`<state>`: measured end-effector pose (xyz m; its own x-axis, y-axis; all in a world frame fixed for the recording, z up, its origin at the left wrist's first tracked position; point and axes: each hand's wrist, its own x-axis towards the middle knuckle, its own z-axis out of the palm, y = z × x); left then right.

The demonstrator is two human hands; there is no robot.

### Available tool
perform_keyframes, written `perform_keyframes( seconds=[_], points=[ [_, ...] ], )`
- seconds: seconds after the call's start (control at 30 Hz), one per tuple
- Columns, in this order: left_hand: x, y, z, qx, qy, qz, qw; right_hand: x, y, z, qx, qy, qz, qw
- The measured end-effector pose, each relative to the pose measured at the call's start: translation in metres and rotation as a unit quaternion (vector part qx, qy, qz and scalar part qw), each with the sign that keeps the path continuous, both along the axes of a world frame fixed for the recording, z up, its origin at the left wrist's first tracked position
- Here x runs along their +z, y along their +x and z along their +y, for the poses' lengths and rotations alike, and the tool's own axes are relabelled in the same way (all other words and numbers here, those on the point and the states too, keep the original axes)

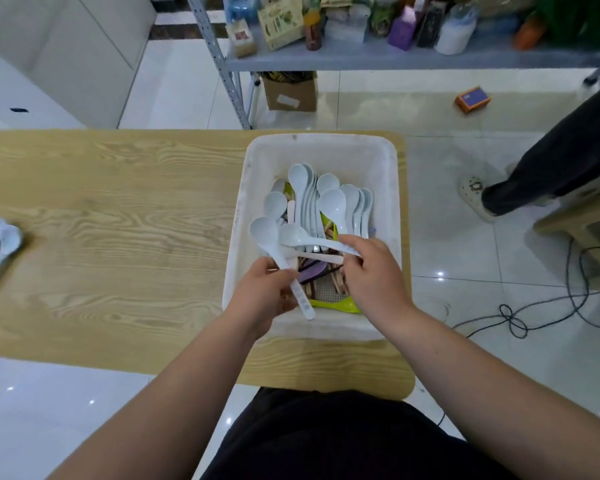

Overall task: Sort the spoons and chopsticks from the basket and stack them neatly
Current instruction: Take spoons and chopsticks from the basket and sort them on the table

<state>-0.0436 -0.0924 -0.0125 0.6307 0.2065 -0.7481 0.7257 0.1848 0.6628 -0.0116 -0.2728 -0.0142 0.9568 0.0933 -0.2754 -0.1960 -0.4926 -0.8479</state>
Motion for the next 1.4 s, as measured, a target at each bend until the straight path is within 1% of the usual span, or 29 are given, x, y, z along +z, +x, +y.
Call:
perform_keyframes(
  seconds=[0.1,0.2,0.27,0.37,0.47,0.53,0.6,0.63,0.73,0.8,0.87,0.93,1.03,1.2,1.4],
  points=[
    [0.008,-0.015,-0.012,0.050,-0.060,-0.001,0.997,0.009,-0.021,-0.006,-0.012,0.047,-0.034,0.998],
    [0.015,-0.027,-0.022,0.096,-0.081,-0.036,0.991,0.011,-0.038,-0.006,0.007,0.075,-0.055,0.996],
    [0.020,-0.035,-0.024,0.133,-0.109,-0.068,0.983,0.010,-0.050,-0.002,0.057,0.070,-0.076,0.993],
    [0.024,-0.050,-0.022,0.155,-0.139,-0.109,0.972,0.009,-0.067,0.009,0.136,0.055,-0.115,0.983],
    [0.024,-0.068,-0.013,0.227,-0.169,-0.120,0.952,0.010,-0.079,0.021,0.202,0.038,-0.151,0.967],
    [0.025,-0.078,-0.002,0.257,-0.175,-0.124,0.942,0.012,-0.084,0.031,0.241,0.026,-0.156,0.957],
    [0.026,-0.086,0.016,0.271,-0.162,-0.121,0.941,0.016,-0.087,0.040,0.265,0.021,-0.127,0.956],
    [0.026,-0.090,0.028,0.276,-0.156,-0.124,0.940,0.018,-0.089,0.046,0.261,0.022,-0.107,0.959],
    [0.027,-0.108,0.066,0.252,-0.105,-0.139,0.952,0.023,-0.095,0.070,0.206,0.031,-0.058,0.976],
    [0.029,-0.128,0.095,0.219,-0.055,-0.137,0.964,0.027,-0.105,0.099,0.155,0.076,0.000,0.985],
    [0.031,-0.154,0.125,0.198,-0.024,-0.135,0.971,0.029,-0.120,0.139,0.116,0.158,0.085,0.977],
    [0.033,-0.178,0.153,0.192,-0.008,-0.137,0.972,0.025,-0.134,0.180,0.116,0.210,0.149,0.959],
    [0.033,-0.211,0.196,0.207,-0.008,-0.146,0.967,0.017,-0.160,0.238,0.172,0.219,0.206,0.938],
    [0.032,-0.257,0.261,0.221,0.014,-0.137,0.966,0.014,-0.197,0.316,0.215,0.216,0.232,0.924],
    [0.023,-0.271,0.313,0.219,0.014,-0.125,0.968,0.010,-0.202,0.371,0.257,0.154,0.219,0.929]
  ],
)
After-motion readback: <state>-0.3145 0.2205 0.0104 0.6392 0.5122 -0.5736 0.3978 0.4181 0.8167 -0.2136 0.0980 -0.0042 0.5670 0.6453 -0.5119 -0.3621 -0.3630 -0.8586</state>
